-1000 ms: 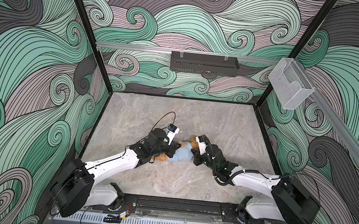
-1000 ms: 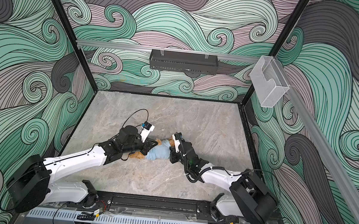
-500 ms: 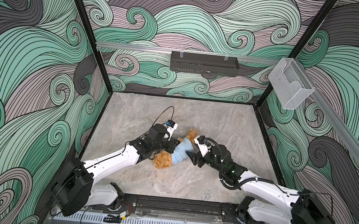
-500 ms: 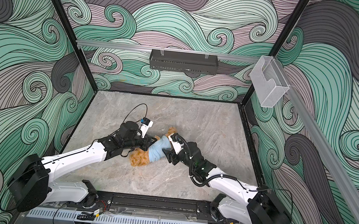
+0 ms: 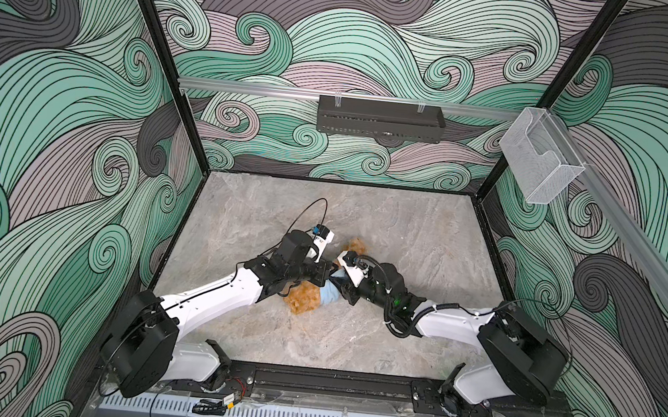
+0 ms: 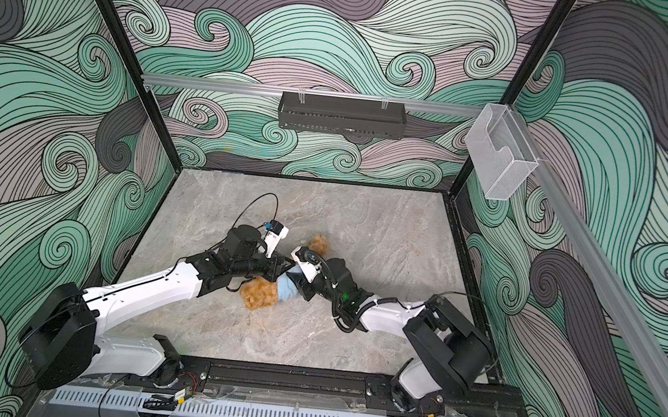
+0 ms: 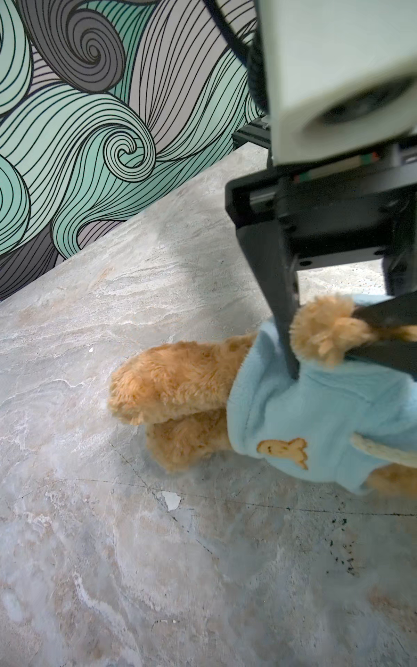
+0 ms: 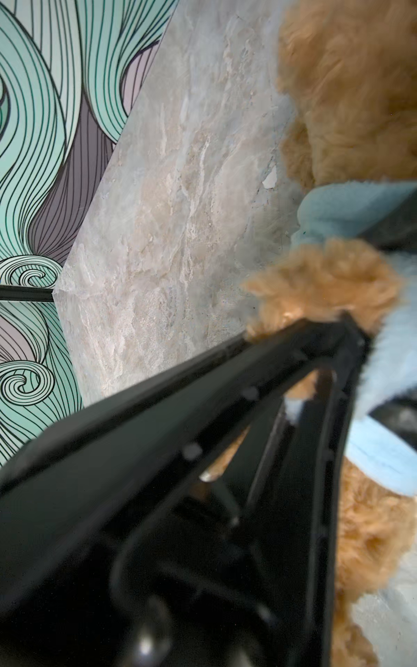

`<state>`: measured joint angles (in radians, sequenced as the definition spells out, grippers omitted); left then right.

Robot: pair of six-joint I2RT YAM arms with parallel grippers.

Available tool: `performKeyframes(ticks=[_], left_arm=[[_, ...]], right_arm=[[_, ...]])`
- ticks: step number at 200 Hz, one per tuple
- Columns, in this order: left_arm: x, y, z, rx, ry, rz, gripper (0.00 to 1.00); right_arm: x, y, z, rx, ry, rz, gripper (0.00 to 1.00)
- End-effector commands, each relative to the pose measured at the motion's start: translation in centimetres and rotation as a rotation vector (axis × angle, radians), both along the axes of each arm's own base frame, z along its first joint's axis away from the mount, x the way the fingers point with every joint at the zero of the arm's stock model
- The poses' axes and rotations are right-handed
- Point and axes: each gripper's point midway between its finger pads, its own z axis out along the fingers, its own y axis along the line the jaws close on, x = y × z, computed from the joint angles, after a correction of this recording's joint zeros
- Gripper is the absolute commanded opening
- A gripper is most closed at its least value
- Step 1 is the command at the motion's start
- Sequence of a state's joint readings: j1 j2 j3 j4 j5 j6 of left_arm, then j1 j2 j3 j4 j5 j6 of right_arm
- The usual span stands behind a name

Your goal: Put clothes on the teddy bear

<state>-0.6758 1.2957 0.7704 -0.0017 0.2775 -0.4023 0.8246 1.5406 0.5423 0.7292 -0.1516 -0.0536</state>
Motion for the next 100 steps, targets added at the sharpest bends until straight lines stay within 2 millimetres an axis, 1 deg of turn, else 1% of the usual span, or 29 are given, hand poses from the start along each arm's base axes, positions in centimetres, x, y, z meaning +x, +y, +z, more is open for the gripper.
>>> performKeyframes(ticks=[1, 12, 26, 37, 50, 66, 85, 100], left_arm=[[0.4, -0.6, 5.8, -0.158, -0.072, -0.006, 0.00], [0.8, -0.3, 6.8, -0.220, -0.059, 0.015, 0.00], [1.4, 0.1, 8.0, -0.307, -0.032, 0.038, 0.00], [1.8, 0.3, 9.0, -0.373, -0.024, 0.049, 0.00], [2.0, 0.4, 9.6, -0.414, -0.017, 0.057, 0.00], [2.1, 0.4, 10.0, -0.422, -0.020, 0.060, 0.00], [2.3, 0.7, 10.4, -0.427, -0.022, 0.065, 0.00], [2.5, 1.0, 10.1, -0.408, -0.024, 0.076, 0.00]], right_arm=[[0.4, -2.0, -3.6, -0.053, 0.045, -0.095, 0.32], [-0.1, -2.7, -5.3, -0.081, 0.089, -0.109, 0.29], [-0.7, -3.5, -7.2, -0.108, 0.146, -0.134, 0.29], [-0.9, -4.0, -8.2, -0.124, 0.168, -0.152, 0.29], [-1.3, -4.5, -9.2, -0.143, 0.185, -0.163, 0.30], [-1.6, -4.7, -10.1, -0.169, 0.200, -0.163, 0.32], [-2.0, -4.7, -10.9, -0.203, 0.209, -0.149, 0.37], [-1.9, -4.8, -10.7, -0.215, 0.189, -0.147, 0.41]])
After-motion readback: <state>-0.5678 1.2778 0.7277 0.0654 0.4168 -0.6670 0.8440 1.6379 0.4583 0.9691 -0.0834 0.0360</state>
